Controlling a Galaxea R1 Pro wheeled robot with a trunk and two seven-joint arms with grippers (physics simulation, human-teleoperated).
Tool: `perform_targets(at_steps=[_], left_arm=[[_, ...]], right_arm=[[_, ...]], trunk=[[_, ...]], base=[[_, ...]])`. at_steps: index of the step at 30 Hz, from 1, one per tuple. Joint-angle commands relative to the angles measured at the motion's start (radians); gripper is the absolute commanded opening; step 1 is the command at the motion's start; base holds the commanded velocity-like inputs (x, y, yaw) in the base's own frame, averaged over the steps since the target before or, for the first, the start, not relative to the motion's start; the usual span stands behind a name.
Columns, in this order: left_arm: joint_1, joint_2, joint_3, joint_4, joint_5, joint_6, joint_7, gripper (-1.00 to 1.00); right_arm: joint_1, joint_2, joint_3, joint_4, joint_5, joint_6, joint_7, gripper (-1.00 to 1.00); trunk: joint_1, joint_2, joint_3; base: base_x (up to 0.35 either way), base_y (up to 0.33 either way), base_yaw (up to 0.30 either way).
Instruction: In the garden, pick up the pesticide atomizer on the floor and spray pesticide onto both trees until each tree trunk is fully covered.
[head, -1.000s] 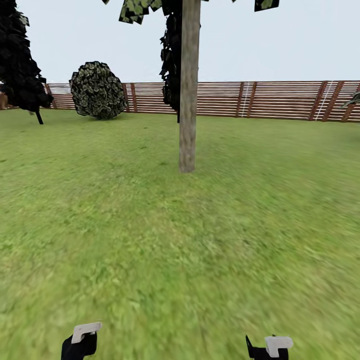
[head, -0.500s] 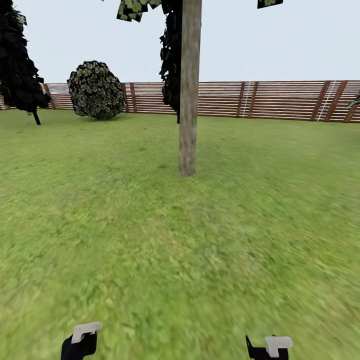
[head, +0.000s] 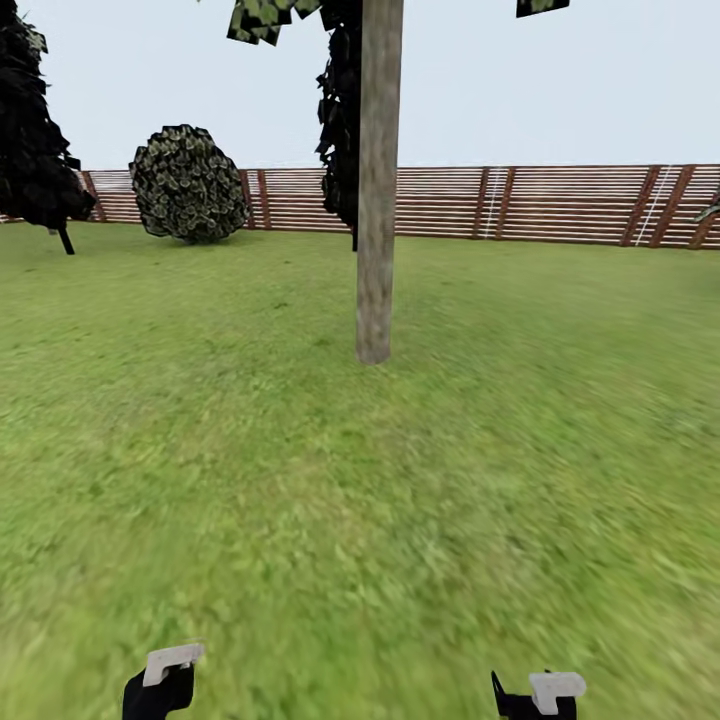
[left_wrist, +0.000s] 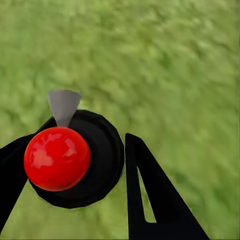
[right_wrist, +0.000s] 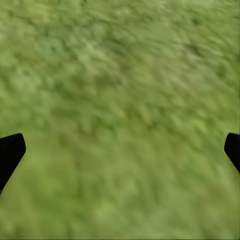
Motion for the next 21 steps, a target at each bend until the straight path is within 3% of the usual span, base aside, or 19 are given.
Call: perform_targets(at_steps=[1, 12, 21], left_arm=[[-0.001, 0.000, 0.004, 0.001, 0.001, -0.003, -0.004, -1.00], [-0.001, 0.000, 0.004, 0.000, 0.001, -0.003, -0.004, -1.00], [-0.001, 0.000, 0.004, -0.001, 0.001, -0.003, -0.004, -1.00]], right_arm=[[-0.001, 0.000, 0.000, 0.001, 0.001, -0.003, 0.000, 1.00], [-0.001, 0.000, 0.000, 0.001, 0.001, -0.003, 0.000, 1.00], [-0.001, 0.000, 0.000, 0.001, 0.001, -0.003, 0.000, 1.00]], trunk=[[0.000, 0.000, -0.001], [0.000, 0.000, -0.001], [0.000, 0.000, 0.002]], base=[[0.339, 0.000, -0.003], [0.339, 0.000, -0.004], [0.338, 0.000, -0.139]])
